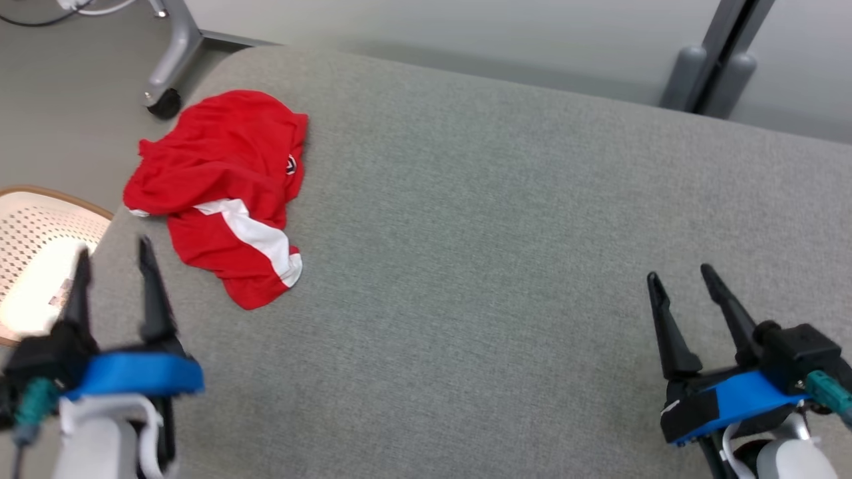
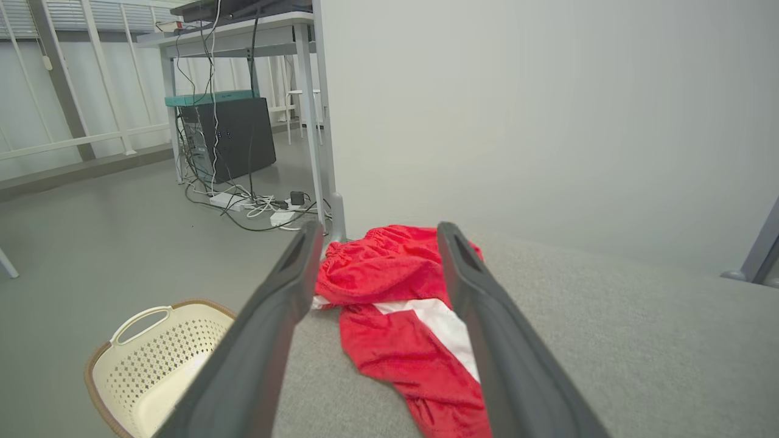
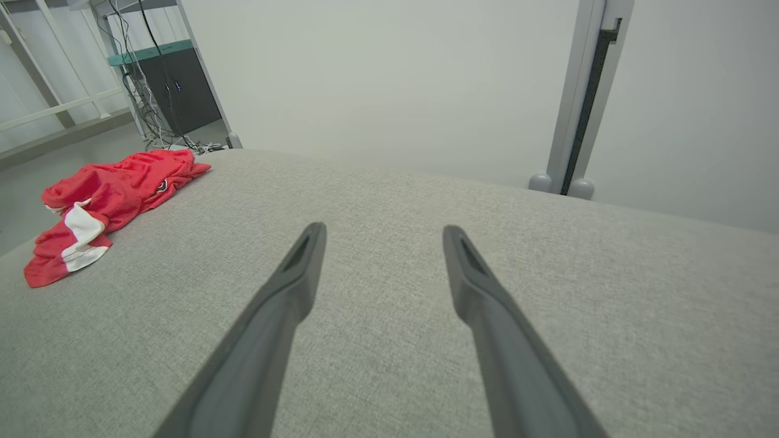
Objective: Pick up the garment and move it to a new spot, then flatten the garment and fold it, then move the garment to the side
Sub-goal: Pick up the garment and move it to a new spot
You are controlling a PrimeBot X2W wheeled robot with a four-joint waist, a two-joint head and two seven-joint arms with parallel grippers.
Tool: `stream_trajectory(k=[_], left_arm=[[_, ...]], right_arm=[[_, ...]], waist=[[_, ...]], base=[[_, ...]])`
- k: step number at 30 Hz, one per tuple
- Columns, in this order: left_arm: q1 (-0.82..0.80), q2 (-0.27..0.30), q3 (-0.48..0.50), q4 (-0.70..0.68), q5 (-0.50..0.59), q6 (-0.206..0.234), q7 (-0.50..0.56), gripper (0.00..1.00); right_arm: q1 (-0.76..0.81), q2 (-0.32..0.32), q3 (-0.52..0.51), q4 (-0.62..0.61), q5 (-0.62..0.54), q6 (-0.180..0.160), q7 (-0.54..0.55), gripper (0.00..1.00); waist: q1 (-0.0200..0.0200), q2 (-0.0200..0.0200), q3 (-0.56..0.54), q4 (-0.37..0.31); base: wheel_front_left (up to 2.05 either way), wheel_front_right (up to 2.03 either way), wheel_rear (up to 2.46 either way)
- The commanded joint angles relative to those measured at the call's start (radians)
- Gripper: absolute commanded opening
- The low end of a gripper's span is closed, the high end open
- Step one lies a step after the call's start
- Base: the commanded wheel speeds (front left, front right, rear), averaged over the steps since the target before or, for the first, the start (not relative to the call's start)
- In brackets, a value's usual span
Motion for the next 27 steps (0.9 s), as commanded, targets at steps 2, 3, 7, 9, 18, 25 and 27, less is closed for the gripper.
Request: stream_trajectory(k=[2, 3, 7, 9, 18, 25, 27], left_arm=[[-0.09, 0.031, 0.027, 0.015, -0.022, -0.011, 0.011, 1.0], [-0.127, 0.047, 0.035, 0.028, -0.027, -0.014, 0.017, 1.0], [-0.276, 0.113, 0.069, 0.087, -0.053, -0.03, 0.048, 1.0], [-0.348, 0.147, 0.084, 0.119, -0.063, -0.037, 0.058, 1.0], [-0.625, 0.263, 0.09, 0.334, -0.081, -0.073, 0.144, 1.0], [-0.753, 0.281, 0.055, 0.59, -0.116, -0.107, 0.271, 1.0], [-0.778, 0.279, 0.05, 0.65, -0.129, -0.115, 0.303, 1.0]], right_arm=[[-0.028, -0.019, -0.005, -0.021, -0.004, 0.001, 0.008, 1.0], [-0.035, -0.024, -0.006, -0.03, -0.008, 0.001, 0.011, 1.0], [-0.077, -0.049, -0.008, -0.068, -0.021, 0.001, 0.03, 1.0], [-0.096, -0.062, -0.016, -0.092, -0.028, 0.001, 0.04, 1.0], [-0.142, -0.111, -0.083, -0.22, -0.041, 0.001, 0.093, 1.0], [-0.149, -0.135, -0.105, -0.303, -0.046, 0.001, 0.13, 1.0], [-0.151, -0.138, -0.107, -0.317, -0.046, 0.001, 0.139, 1.0]], waist=[[-0.0001, 0.0, 0.026, -0.014], [-0.0001, 0.0, 0.037, -0.022], [-0.0001, 0.0, 0.101, -0.067], [-0.0001, 0.0, 0.137, -0.089], [-0.0001, 0.0, 0.302, -0.157], [-0.0001, 0.0, 0.382, -0.172], [-0.0001, 0.0, 0.392, -0.173]], base=[[0.0, 0.0, 0.0], [0.0, 0.0, 0.0], [0.0, 0.0, 0.0], [0.0, 0.0, 0.0], [0.0, 0.0, 0.0], [0.0, 0.0, 0.0], [0.0, 0.0, 0.0]])
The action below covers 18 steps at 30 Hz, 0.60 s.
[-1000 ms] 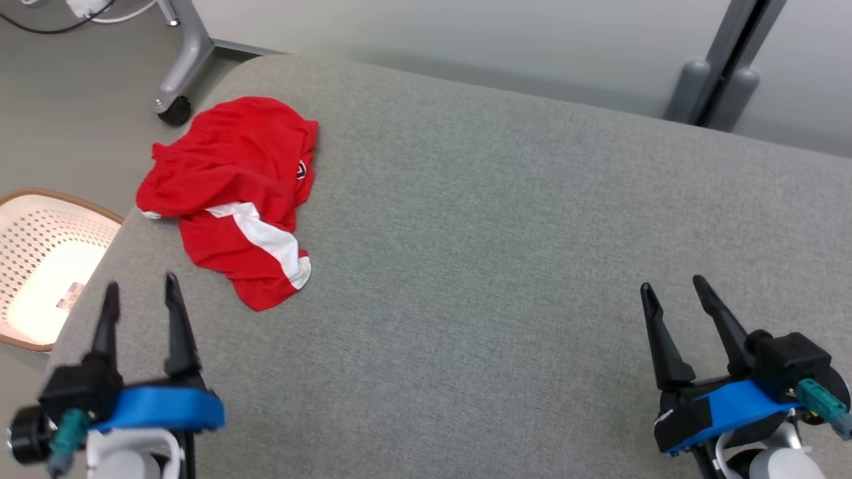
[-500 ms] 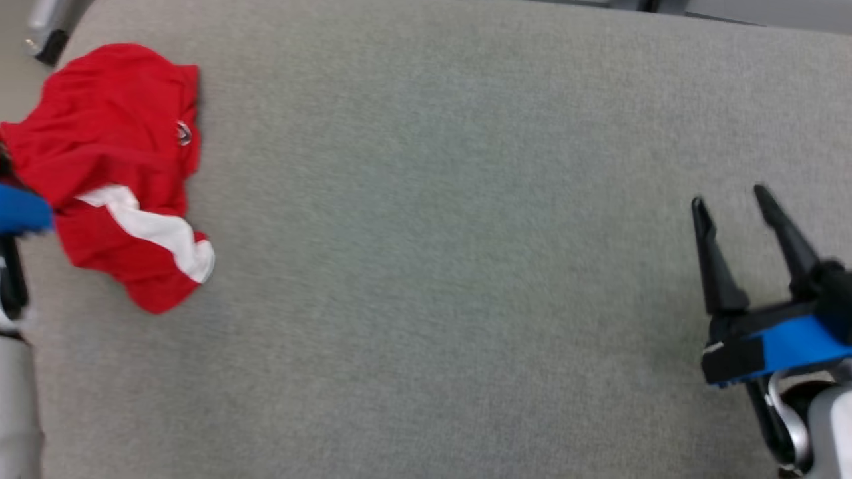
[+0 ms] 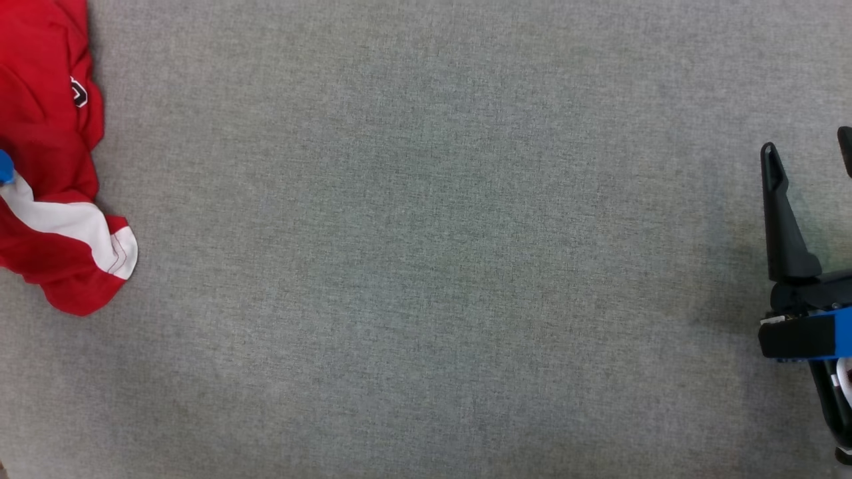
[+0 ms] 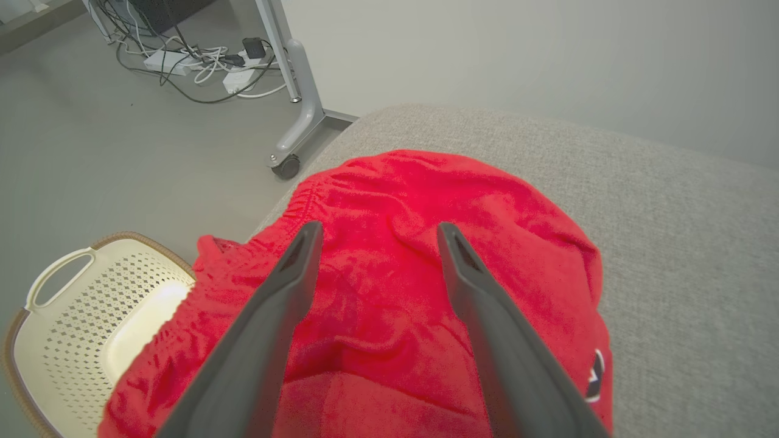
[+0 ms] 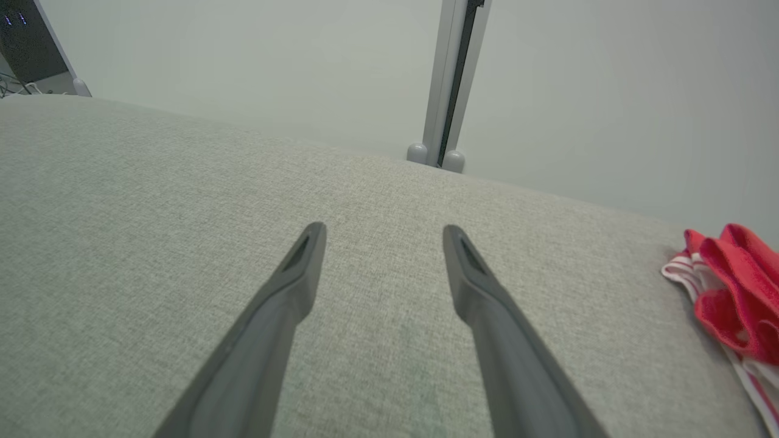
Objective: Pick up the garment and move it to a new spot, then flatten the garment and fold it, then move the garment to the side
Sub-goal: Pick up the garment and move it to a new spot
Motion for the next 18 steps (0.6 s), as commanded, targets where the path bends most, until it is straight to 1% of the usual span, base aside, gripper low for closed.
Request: stream_trajectory(k=[1, 3, 5, 8, 9, 14, 16, 17, 18], left_arm=[[-0.029, 0.002, -0.007, 0.051, -0.008, -0.006, 0.029, 1.0], [-0.043, -0.004, -0.024, 0.11, -0.01, -0.011, 0.073, 1.0], [-0.056, -0.019, -0.027, 0.167, -0.03, -0.017, 0.124, 1.0], [-0.067, -0.024, -0.026, 0.242, -0.06, -0.023, 0.205, 1.0], [-0.067, -0.024, -0.026, 0.242, -0.06, -0.023, 0.205, 1.0], [-0.064, -0.047, -0.032, 0.348, -0.107, -0.03, 0.372, 1.0], [-0.069, -0.052, -0.038, 0.353, -0.122, -0.033, 0.393, 1.0], [-0.073, -0.051, -0.041, 0.35, -0.126, -0.033, 0.395, 0.92], [-0.076, -0.052, -0.046, 0.343, -0.133, -0.034, 0.393, 0.0]], right_arm=[[-0.012, -0.009, -0.006, -0.015, -0.006, 0.001, 0.008, 1.0], [-0.014, -0.011, -0.008, -0.021, -0.005, 0.001, 0.014, 1.0], [-0.015, -0.013, -0.009, -0.026, -0.006, 0.001, 0.018, 1.0], [-0.015, -0.013, -0.004, -0.03, -0.008, 0.001, 0.023, 1.0], [-0.015, -0.013, -0.004, -0.03, -0.008, 0.001, 0.023, 1.0], [-0.021, -0.01, 0.006, -0.029, -0.008, 0.001, 0.028, 1.0], [-0.023, -0.009, 0.01, -0.031, -0.007, 0.001, 0.028, 1.0], [-0.024, -0.008, 0.009, -0.03, -0.006, 0.001, 0.027, 1.0], [-0.024, -0.007, 0.008, -0.03, -0.005, 0.001, 0.025, 1.0]], waist=[[-0.0002, 0.0, 0.009, 0.003], [-0.0002, 0.0, 0.012, 0.004], [-0.0002, 0.0, 0.012, 0.005], [-0.0002, 0.0, 0.009, 0.004], [-0.0002, 0.0, 0.009, 0.004], [-0.0002, 0.0, 0.002, -0.005], [-0.0002, 0.0, 0.001, -0.01], [-0.0002, 0.0, 0.0, -0.013], [-0.0002, 0.0, 0.0, -0.016]], base=[[0.0, 0.0, 0.0], [0.0, 0.0, 0.0], [0.0, 0.0, 0.0], [0.0, 0.0, 0.0], [0.0, 0.0, 0.0], [0.0, 0.0, 0.0], [0.0, 0.0, 0.0], [0.0, 0.0, 0.0], [0.0, 0.0, 0.0]])
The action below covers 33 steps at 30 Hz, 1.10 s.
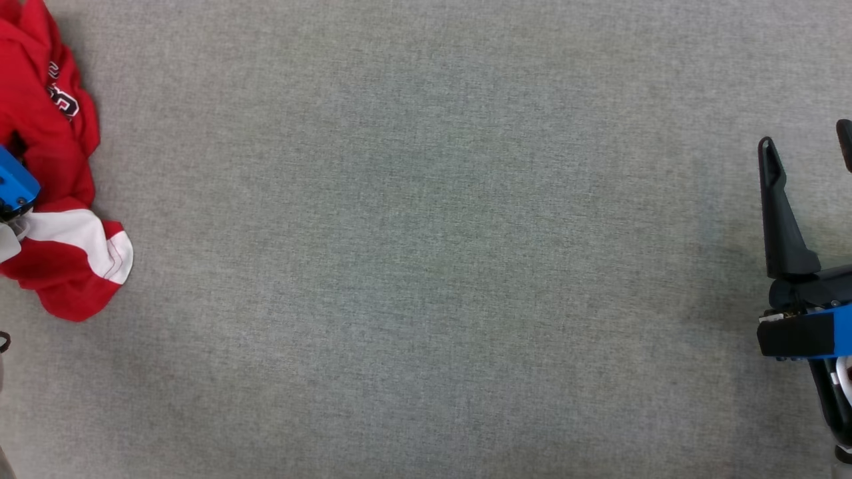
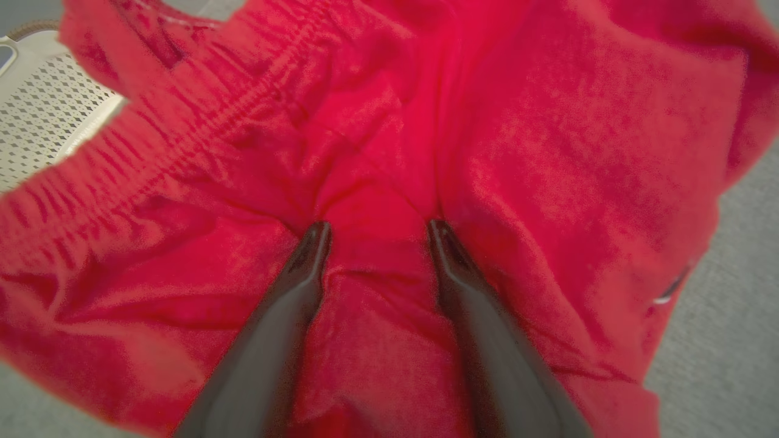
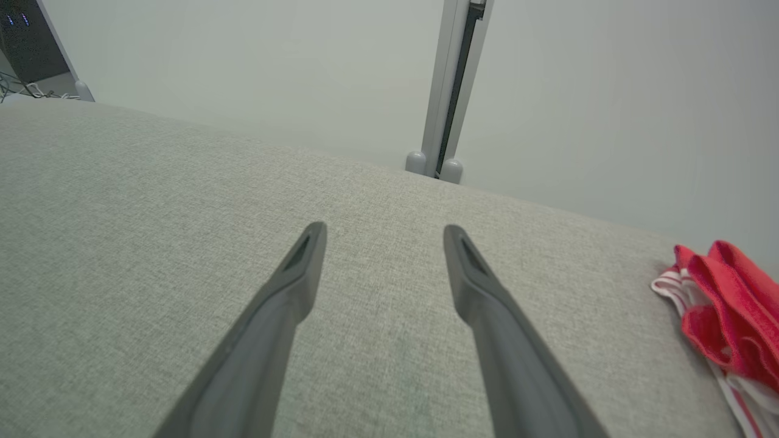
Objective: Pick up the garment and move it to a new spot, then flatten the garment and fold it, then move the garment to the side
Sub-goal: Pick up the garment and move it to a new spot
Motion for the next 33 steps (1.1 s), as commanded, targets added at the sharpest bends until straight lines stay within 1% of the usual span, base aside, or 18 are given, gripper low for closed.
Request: stream_trajectory(k=[1, 5, 7, 10, 17, 20, 25, 30, 33], left_arm=[[0.038, -0.037, -0.016, 0.022, -0.009, -0.008, 0.023, 0.0], [0.032, -0.013, -0.035, -0.011, -0.024, -0.008, -0.011, 0.0], [0.015, 0.003, -0.05, -0.035, -0.024, -0.008, -0.048, 0.0], [0.006, 0.033, -0.077, -0.077, -0.019, -0.006, -0.123, 0.0], [-0.038, 0.068, -0.15, -0.189, 0.001, -0.006, -0.339, 0.0], [-0.064, 0.052, -0.192, -0.242, 0.012, -0.006, -0.395, 0.0], [-0.109, 0.018, -0.282, -0.356, 0.016, -0.006, -0.438, 0.0], [-0.126, -0.021, -0.38, -0.485, 0.003, -0.006, -0.441, 0.0], [-0.119, -0.049, -0.415, -0.557, -0.008, -0.005, -0.44, 0.0]], right_arm=[[-0.011, 0.002, -0.002, 0.001, -0.004, 0.001, -0.003, 1.0], [-0.006, 0.014, -0.009, 0.017, -0.001, 0.001, -0.015, 1.0], [-0.004, 0.023, -0.012, 0.031, 0.001, 0.001, -0.026, 1.0], [-0.002, 0.04, -0.008, 0.057, 0.005, 0.001, -0.047, 1.0], [0.016, 0.083, 0.008, 0.137, 0.013, 0.001, -0.1, 1.0], [0.029, 0.102, 0.017, 0.174, 0.023, 0.001, -0.124, 1.0], [0.058, 0.131, 0.025, 0.226, 0.033, 0.001, -0.159, 1.0], [0.067, 0.152, 0.047, 0.271, 0.051, 0.001, -0.194, 1.0], [0.071, 0.16, 0.062, 0.302, 0.064, 0.001, -0.212, 1.0]], waist=[[0.0001, -0.0001, -0.003, -0.005], [0.0001, -0.0001, -0.02, -0.018], [0.0001, -0.0001, -0.036, -0.026], [0.0001, -0.0001, -0.07, -0.041], [0.0001, -0.0001, -0.173, -0.094], [0.0001, -0.0001, -0.218, -0.126], [0.0001, -0.0001, -0.274, -0.182], [0.0001, -0.0001, -0.309, -0.26], [0.0001, -0.0001, -0.318, -0.302]], base=[[0.0, 0.0, 0.0], [0.0, 0.0, 0.0], [0.0, 0.0, 0.0], [0.0, 0.0, 0.0], [0.0, 0.0, 0.0], [0.0, 0.0, 0.0], [0.0, 0.0, 0.0], [0.0, 0.0, 0.0], [0.0, 0.0, 0.0]])
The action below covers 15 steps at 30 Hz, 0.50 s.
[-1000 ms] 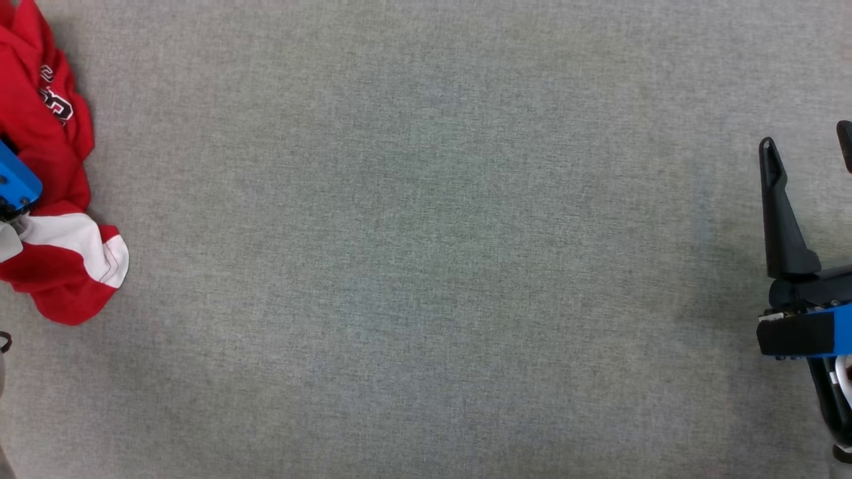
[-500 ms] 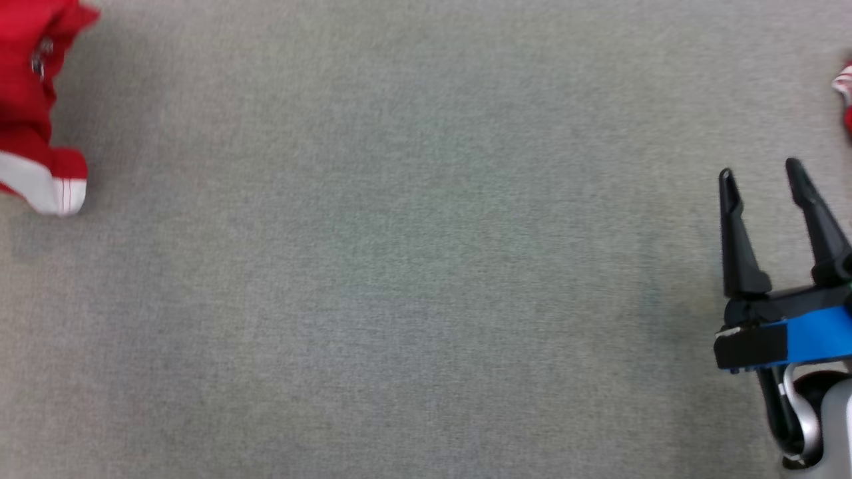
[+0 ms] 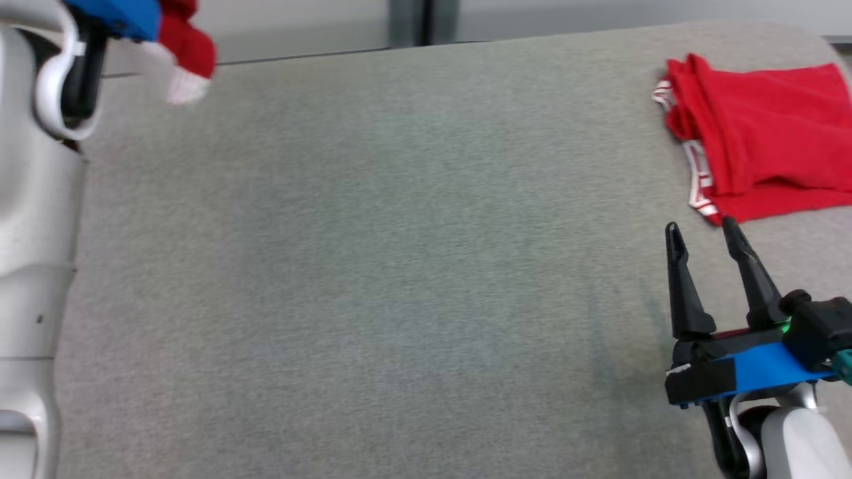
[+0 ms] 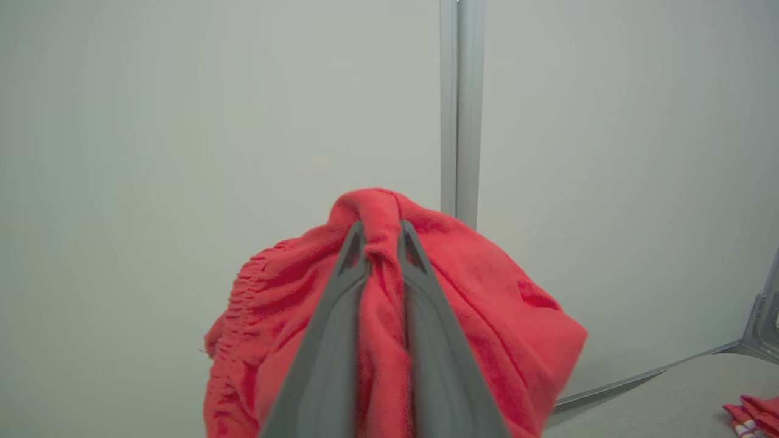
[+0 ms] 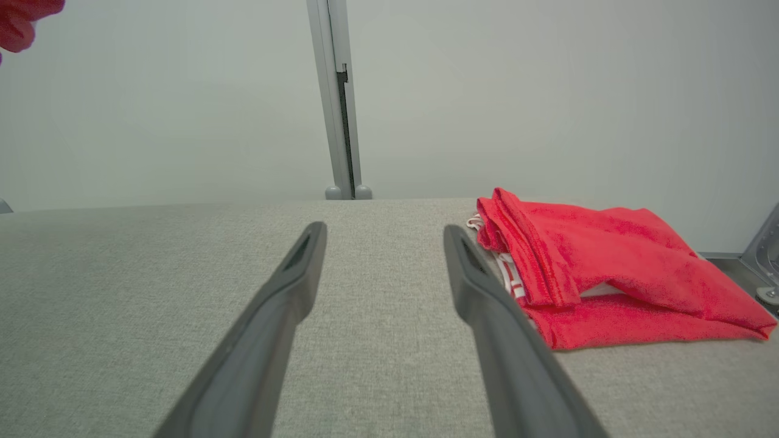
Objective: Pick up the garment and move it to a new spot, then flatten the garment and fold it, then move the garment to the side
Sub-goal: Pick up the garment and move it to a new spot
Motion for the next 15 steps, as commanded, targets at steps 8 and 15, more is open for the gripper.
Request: stream_trajectory(k=[8, 15], left_arm=[[0.106, -0.087, -0.082, -0.159, -0.012, 0.013, 0.013, 0.0], [0.294, -0.136, -0.145, -0.206, -0.026, 0.033, 0.007, 0.0]], right_arm=[[-0.004, 0.009, 0.057, 0.065, 0.056, 0.001, -0.061, 1.0], [0.002, 0.009, 0.049, 0.093, 0.061, 0.001, -0.08, 1.0]], waist=[[0.0001, 0.0, -0.017, -0.104], [0.0001, 0.0, -0.003, -0.103]], base=[[0.0, 0.0, 0.0], [0.0, 0.0, 0.0]])
